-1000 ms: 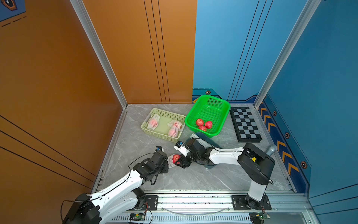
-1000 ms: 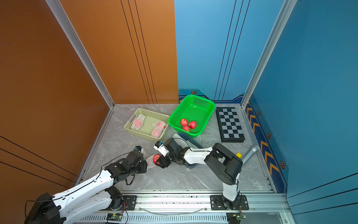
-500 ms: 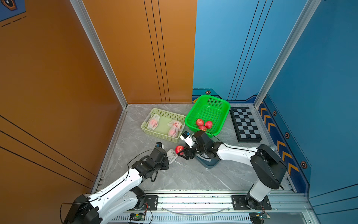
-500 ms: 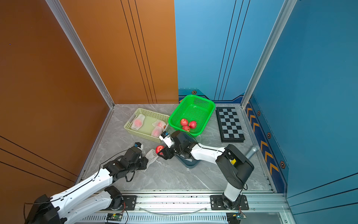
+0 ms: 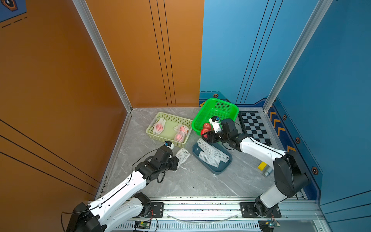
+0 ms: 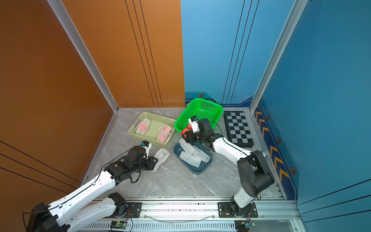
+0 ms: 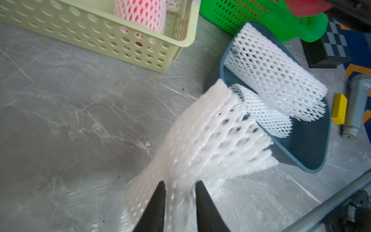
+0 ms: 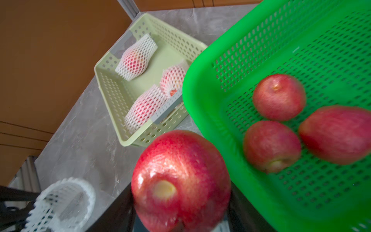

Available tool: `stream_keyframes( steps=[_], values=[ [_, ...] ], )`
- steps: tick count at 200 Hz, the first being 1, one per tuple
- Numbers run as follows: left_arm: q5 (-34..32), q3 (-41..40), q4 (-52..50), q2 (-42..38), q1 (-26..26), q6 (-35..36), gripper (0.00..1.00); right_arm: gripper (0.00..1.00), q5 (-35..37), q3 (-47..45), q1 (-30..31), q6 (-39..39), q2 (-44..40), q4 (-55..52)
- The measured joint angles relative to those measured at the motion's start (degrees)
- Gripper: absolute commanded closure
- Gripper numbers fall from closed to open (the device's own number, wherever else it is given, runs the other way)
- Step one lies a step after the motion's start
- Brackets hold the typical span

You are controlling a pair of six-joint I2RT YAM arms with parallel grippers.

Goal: Remove foam nets from apples
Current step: Place the apple in the basket.

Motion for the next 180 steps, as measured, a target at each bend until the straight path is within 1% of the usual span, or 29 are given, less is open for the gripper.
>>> stream_keyframes(
  steps=[33,73,143,165,180],
  values=[
    [2.5,2.3,0.0,0.9,0.0,1.5,0.73,0.32,6.4,6.5,-2.6,-2.7,4.5,-4.1],
    [5.1,7.0,0.0,4.1,-0.9,3.3,0.73,0.31,11.9,16.3,-5.0,-4.5,14.5,-9.3],
    [6.5,13.1,1.2,9.5,-4.6,6.3,0.73,0.27,14.6,34.5,-7.3,-8.0,28.2,-18.6],
    [6.5,15.8,1.6,11.8,-5.5,7.4,0.73,0.27,14.6,39.2,-8.1,-8.9,31.8,-21.5],
    [6.5,17.7,1.9,13.5,-6.2,8.1,0.73,0.26,14.6,40.9,-8.3,-9.1,33.2,-22.8]
  ],
)
